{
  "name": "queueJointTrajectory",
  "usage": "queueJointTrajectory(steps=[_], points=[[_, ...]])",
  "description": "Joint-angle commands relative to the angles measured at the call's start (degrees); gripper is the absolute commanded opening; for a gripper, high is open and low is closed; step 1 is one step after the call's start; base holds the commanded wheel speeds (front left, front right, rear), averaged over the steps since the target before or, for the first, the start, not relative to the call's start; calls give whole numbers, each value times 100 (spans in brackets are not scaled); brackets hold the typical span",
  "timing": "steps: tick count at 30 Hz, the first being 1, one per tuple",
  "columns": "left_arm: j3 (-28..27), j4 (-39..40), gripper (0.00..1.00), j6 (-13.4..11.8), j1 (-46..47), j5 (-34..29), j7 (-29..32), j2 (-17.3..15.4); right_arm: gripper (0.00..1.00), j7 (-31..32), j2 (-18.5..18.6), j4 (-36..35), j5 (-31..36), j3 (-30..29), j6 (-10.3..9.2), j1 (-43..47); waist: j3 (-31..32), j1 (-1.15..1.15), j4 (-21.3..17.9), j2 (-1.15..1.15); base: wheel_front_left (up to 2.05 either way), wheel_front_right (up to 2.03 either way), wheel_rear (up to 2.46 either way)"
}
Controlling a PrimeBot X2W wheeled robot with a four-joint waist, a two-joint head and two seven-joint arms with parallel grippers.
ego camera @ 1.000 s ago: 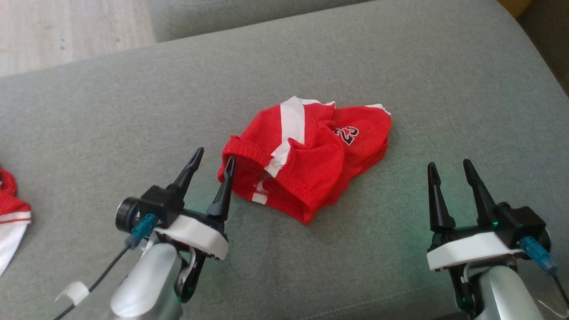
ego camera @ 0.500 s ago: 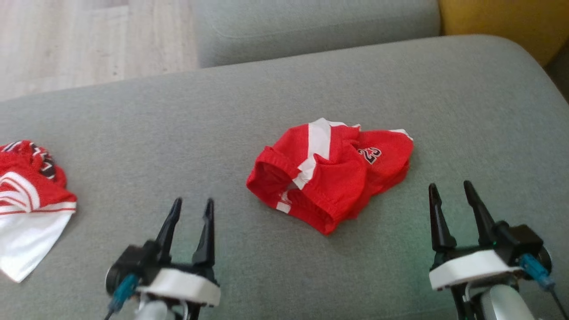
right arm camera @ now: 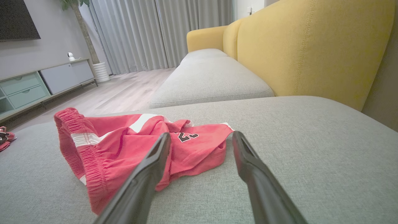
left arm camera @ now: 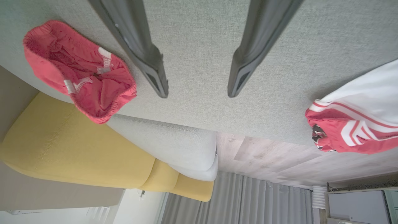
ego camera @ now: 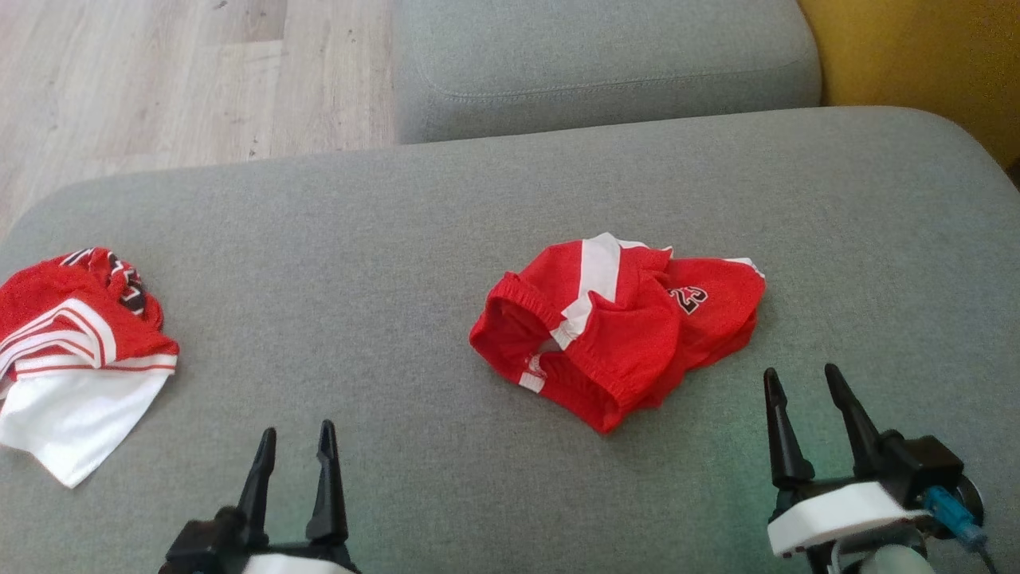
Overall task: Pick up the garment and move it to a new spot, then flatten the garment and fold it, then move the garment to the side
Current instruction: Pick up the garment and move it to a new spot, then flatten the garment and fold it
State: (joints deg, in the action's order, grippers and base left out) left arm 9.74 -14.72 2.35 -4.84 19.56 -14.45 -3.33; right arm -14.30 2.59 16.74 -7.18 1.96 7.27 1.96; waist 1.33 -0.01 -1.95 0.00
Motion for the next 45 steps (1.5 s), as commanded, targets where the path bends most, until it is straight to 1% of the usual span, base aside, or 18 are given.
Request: queueJointTrajectory(steps=[1, 17, 25, 29, 32, 35, 38, 42, 45], points=[[-226, 170, 100, 8, 115, -48, -54, 16, 100, -70, 29, -146, -30, 162, 22, -132, 16, 1, 8, 0, 0, 0, 0], [-386, -15, 100, 84, 84, -188, -54, 42, 100, -70, 29, -36, -11, 226, 22, -177, 20, 1, 18, 0, 0, 0, 0], [-353, -14, 100, 77, 95, -169, -54, 44, 100, -70, 29, -45, 16, 230, 22, -192, -13, 1, 5, 0, 0, 0, 0], [-246, 77, 100, 100, 151, -144, -54, 45, 100, -70, 29, -66, 27, 224, 22, -192, -44, 1, 15, 0, 0, 0, 0], [141, 201, 100, 192, 271, -48, -54, 45, 100, -70, 29, -90, 55, 215, 22, -197, -94, 1, 26, 0, 0, 0, 0], [753, 235, 100, 254, 494, 61, -20, 45, 100, -70, 29, -106, 88, 213, 22, -229, -173, 1, 11, 0, 0, 0, 0], [1404, 244, 100, 258, 844, 296, 168, 45, 100, -70, 29, -119, 121, 229, 22, -311, -309, 1, -57, 0, 0, 0, 0], [2110, 244, 100, 109, 1357, 882, 440, 45, 100, -70, 29, -140, 144, 310, 22, -531, -556, 1, -327, 0, 0, 0, 0], [2445, 88, 100, -131, 1749, 1184, 645, 45, 100, -70, 29, -171, 156, 339, 22, -683, -740, 1, -561, 0, 0, 0, 0]])
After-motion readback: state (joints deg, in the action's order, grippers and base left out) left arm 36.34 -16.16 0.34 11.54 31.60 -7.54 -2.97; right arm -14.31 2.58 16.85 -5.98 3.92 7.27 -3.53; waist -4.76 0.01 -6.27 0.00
